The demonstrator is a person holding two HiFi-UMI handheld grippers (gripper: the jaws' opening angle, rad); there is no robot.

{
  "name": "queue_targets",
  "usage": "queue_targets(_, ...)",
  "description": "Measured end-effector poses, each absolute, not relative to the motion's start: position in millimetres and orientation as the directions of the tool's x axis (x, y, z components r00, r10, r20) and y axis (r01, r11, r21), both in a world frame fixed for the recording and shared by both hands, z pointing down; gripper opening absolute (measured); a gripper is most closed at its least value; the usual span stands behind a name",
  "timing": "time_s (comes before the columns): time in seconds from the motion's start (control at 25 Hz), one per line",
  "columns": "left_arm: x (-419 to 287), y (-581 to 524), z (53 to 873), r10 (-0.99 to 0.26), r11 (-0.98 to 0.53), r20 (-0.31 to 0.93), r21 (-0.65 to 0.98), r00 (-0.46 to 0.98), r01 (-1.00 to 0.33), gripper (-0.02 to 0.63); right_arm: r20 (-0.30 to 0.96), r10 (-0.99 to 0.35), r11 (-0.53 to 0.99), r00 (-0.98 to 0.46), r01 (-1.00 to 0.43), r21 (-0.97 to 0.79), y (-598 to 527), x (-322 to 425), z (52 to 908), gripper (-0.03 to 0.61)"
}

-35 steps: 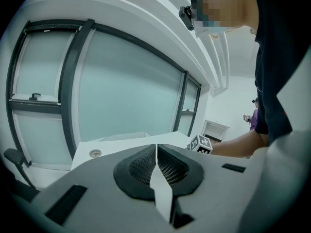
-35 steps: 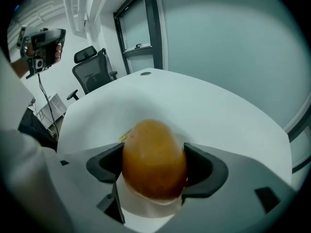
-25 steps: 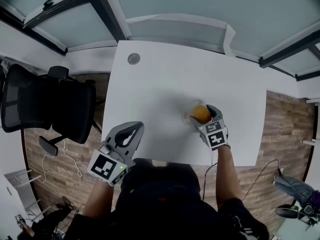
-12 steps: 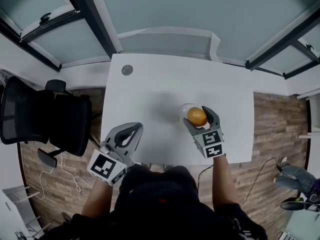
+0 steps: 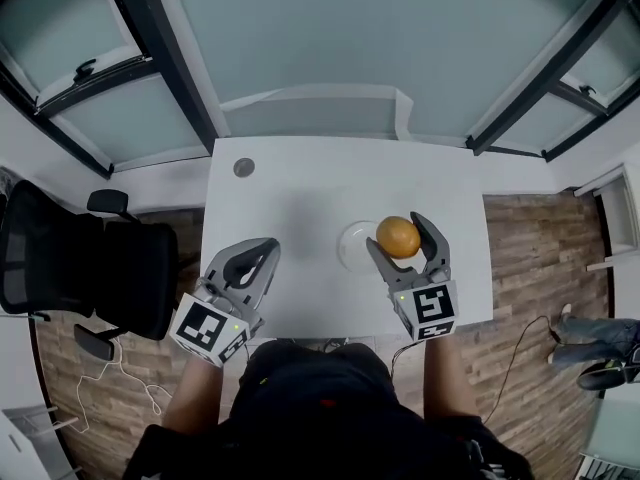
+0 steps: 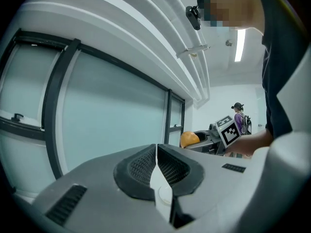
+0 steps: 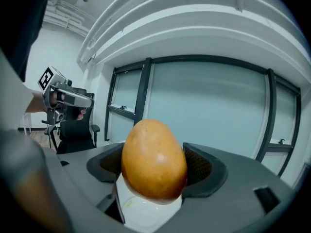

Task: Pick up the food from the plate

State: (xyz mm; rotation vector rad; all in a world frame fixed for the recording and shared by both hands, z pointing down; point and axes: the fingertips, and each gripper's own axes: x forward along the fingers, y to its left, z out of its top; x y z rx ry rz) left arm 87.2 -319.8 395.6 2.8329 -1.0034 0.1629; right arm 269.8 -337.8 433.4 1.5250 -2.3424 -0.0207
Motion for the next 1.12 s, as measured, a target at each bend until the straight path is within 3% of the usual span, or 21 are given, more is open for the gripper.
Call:
queue_targets(0.4, 102, -312, 353, -0.608, -0.792, 0.064, 0.017, 0.791, -0.61, 0.031, 0.116, -0.954, 0.291, -0.277, -0.948, 0.129, -308, 301, 357, 0.365)
queue_targets(0.8, 97, -304, 325, -0.627, -0.779, 0.01, -0.021, 0.779, -0.626, 0.031, 0.014, -0.964, 0.265, -0.265, -0.959, 0.104, -284, 305, 311, 0.365)
queue_targets(1.12, 98, -299, 318, -0.63, -0.777, -0.003, -0.03, 0.777, -0.629, 0.031, 0.003, -0.961, 0.277, -0.278, -0.955, 0.11, -278, 303, 302, 0.365)
